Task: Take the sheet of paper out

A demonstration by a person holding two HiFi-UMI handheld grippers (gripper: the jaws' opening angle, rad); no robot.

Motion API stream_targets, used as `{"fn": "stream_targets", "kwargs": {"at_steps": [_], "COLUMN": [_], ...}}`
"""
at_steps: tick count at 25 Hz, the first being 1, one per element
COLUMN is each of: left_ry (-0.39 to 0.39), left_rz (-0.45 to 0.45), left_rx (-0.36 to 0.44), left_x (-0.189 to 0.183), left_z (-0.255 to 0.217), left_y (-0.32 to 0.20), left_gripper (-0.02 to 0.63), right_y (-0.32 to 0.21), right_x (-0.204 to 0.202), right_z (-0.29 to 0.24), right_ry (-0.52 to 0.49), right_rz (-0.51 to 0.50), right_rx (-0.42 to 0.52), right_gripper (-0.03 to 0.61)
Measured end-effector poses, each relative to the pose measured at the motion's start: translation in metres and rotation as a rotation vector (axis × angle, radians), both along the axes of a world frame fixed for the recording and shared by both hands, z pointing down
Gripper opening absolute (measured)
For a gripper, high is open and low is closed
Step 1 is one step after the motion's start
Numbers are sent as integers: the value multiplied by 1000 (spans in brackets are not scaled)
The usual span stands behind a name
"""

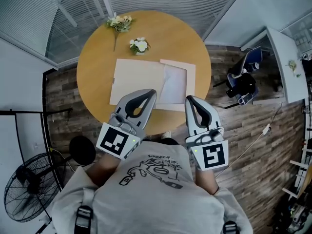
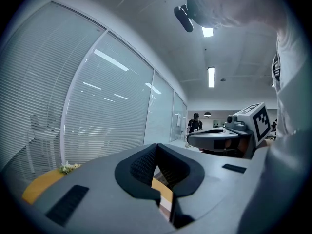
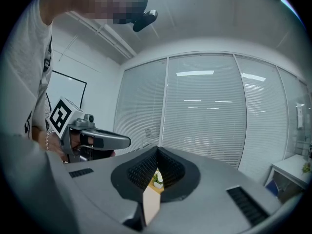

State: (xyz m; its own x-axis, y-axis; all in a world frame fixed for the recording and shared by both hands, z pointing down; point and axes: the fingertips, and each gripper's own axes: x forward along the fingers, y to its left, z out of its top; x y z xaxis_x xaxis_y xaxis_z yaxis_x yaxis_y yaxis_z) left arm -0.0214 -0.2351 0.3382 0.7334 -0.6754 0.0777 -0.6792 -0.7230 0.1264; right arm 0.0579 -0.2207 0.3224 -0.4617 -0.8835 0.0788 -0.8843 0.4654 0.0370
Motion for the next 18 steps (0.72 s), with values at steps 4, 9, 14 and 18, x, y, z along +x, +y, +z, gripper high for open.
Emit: {"fn": "stream_targets", "kwargs": {"at_steps": [4,9,14,18], "left_ry": [4,-4,15,2], "left_rz": [-19,-33,-40,-44], "left_rx": [-3,-4,-20,-20], "left_x": [11,25,33,36], "left_z": [-3,-2,-1,3], "left_y": [-1,-3,-6,-10], "left_gripper": [20,20,20,20], "right_y": [-2,-3,-7,-9], "right_x": [11,24,33,37], "right_z": [-3,-2,-3,-4], "right_ry": [-1,-6,-6,-4], "right_rz": [-15,-28,-34,-39], "right_rx": [2,-1,0,1], "right_gripper": [8,8,8,8]}}
